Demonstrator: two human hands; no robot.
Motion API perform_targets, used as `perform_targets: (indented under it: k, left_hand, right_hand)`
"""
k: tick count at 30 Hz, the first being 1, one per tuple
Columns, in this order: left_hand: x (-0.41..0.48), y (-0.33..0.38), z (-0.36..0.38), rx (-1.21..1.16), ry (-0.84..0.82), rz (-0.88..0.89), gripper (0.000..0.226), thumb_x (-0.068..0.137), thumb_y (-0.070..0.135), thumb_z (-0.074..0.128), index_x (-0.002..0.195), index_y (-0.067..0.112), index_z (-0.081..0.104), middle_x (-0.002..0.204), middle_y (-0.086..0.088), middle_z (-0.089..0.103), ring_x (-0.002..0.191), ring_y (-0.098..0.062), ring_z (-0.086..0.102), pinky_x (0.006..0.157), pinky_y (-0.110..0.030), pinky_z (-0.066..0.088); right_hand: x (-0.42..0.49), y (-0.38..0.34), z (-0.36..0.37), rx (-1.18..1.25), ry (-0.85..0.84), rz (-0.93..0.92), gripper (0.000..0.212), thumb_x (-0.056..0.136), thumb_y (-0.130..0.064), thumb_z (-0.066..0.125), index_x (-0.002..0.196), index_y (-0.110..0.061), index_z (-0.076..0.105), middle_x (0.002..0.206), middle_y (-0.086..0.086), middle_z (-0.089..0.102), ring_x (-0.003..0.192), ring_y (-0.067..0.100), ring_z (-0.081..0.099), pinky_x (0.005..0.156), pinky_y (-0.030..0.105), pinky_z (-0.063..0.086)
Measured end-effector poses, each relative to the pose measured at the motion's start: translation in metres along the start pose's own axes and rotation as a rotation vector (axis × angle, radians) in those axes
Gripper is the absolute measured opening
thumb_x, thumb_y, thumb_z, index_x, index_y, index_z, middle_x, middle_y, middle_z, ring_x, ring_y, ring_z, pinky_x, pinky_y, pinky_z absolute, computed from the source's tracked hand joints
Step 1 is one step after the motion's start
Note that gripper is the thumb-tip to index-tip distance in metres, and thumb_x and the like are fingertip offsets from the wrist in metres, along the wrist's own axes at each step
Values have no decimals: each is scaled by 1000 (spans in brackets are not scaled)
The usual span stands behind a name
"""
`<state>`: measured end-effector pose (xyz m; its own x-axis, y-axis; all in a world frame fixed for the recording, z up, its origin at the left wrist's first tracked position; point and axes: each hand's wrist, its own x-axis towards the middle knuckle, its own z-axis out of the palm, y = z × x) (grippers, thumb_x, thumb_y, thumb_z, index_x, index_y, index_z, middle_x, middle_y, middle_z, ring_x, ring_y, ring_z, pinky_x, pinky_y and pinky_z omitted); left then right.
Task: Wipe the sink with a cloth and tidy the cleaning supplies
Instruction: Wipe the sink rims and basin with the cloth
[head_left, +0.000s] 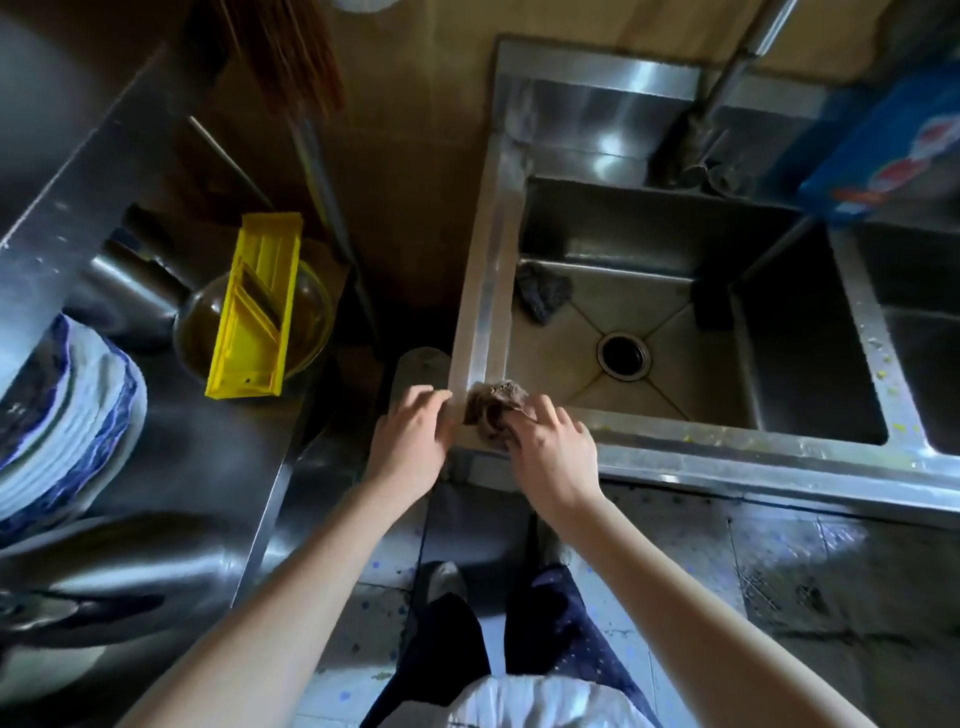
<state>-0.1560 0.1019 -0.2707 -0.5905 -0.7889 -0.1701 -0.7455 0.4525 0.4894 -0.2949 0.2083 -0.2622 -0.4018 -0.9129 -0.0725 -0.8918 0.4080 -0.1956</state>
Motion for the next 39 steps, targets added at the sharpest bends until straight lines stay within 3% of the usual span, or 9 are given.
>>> perform_targets:
  k: [4,7,12,17,23,34,39]
  left_hand:
    - [6,4,1,-1,-16,42,35,93,23,50,127,16,52,133,-4,46,120,-25,46,98,-40,38]
    - [10,7,2,13,-5,60,32,93,24,49,124,17,54,131,-3,48,116,-25,49,95,-37,40]
    - [12,11,8,25,7,60,28,94,24,47,120,16,55,127,-3,50,111,-24,51,90,-36,41]
    - [10,12,15,64,2,43,30,92,24,51,121,16,55,128,-4,50,109,-26,52,88,-36,41]
    - [8,19,22,195,43,7,36,87,24,59,122,17,54,136,-8,43,118,-30,45,94,-42,35]
    - [8,20,30,155,76,-38,38,89,20,55,127,16,51,138,-11,42,121,-32,44,97,-44,33]
    - [6,14,27,104,70,-45,40,91,21,54,131,16,49,141,-10,40,123,-30,43,99,-43,33]
  right_hand:
    - [-8,12,3,49,29,-79,35,83,-37,64,116,-26,66,125,0,61,104,29,58,89,43,47]
    - [-14,21,4,137,32,-129,35,89,-30,57,123,-25,63,131,2,59,118,29,55,97,44,45]
    - [-13,26,3,136,46,-163,35,81,-14,68,114,-26,69,123,2,65,109,30,61,90,41,51]
    - [-12,32,4,104,89,-90,40,73,-10,74,110,-25,71,111,-1,70,92,28,66,72,37,54]
    - [-10,49,3,61,8,26,36,87,-16,58,121,-28,64,115,-2,65,103,29,58,78,38,47]
    - [-28,105,-7,-43,-3,163,40,88,-11,58,124,-27,61,119,0,62,102,31,55,77,40,44]
    - [-26,96,-8,-115,-32,140,44,85,-8,60,124,-28,60,116,0,62,98,32,52,74,39,45]
